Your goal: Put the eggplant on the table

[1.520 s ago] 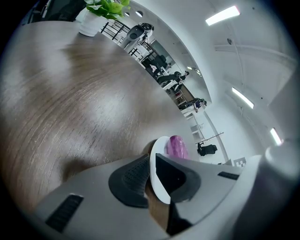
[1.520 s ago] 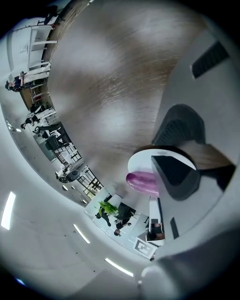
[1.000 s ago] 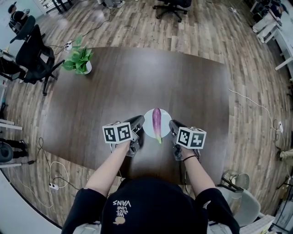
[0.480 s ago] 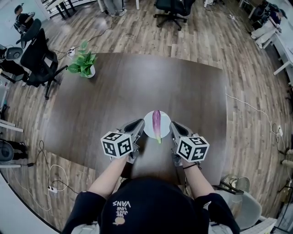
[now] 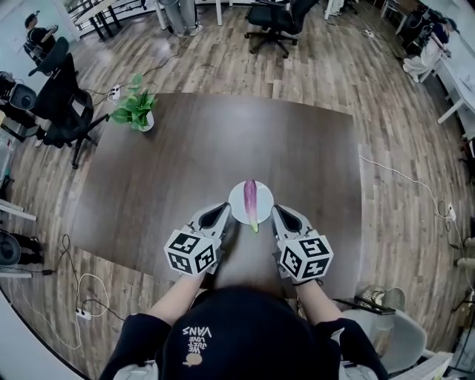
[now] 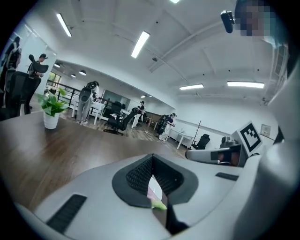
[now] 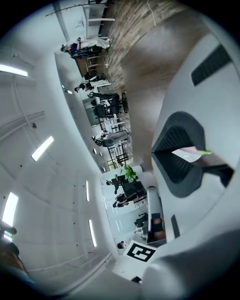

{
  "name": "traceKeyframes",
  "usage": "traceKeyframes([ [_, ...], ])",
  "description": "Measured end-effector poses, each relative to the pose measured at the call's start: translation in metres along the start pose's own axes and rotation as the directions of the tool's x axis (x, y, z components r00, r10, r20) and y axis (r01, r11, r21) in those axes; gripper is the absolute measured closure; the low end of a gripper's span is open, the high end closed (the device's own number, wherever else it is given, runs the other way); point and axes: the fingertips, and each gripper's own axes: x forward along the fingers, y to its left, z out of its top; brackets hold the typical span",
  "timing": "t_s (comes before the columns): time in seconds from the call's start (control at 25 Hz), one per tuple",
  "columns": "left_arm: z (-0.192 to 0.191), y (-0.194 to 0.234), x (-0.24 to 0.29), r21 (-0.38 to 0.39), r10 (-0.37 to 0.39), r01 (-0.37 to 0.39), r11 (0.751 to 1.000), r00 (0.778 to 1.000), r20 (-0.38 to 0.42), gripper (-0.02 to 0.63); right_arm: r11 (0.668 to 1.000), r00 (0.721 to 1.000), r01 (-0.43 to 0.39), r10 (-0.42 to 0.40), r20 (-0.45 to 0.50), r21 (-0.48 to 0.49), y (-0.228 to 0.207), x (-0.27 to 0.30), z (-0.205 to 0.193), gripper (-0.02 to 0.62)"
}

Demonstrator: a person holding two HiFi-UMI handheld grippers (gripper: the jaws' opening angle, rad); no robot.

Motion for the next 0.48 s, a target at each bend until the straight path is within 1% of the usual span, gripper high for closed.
traceKeyframes([
  [0.12, 0.008, -0.006, -0.008, 0.047, 0.018, -0.02, 0.999, 0.998, 0.052, 0.595, 0.998, 0.998, 0.025, -0.021, 0.055, -0.056, 0.001, -0.011, 0.008, 0.577],
  [0.2, 0.011, -0.006, -0.013, 0.036, 0.025, -0.028, 0.999, 0.997, 0.078, 0.595, 0.997, 0.997, 0.03, -0.025, 0.074, -0.07, 0.002, -0.015, 0.011, 0.577],
  [0.28, 0.01, -0.006, -0.016, 0.016, 0.03, -0.031, 0.999, 0.996, 0.081, 0.595, 0.998, 0.997, 0.024, -0.019, 0.077, -0.064, 0.005, -0.018, 0.012, 0.577],
  [0.48, 0.003, -0.008, -0.022, 0.018, 0.032, -0.034, 0.999, 0.998, 0.063, 0.595, 0.998, 0.998, 0.011, -0.008, 0.059, -0.054, 0.011, -0.021, 0.008, 0.577],
])
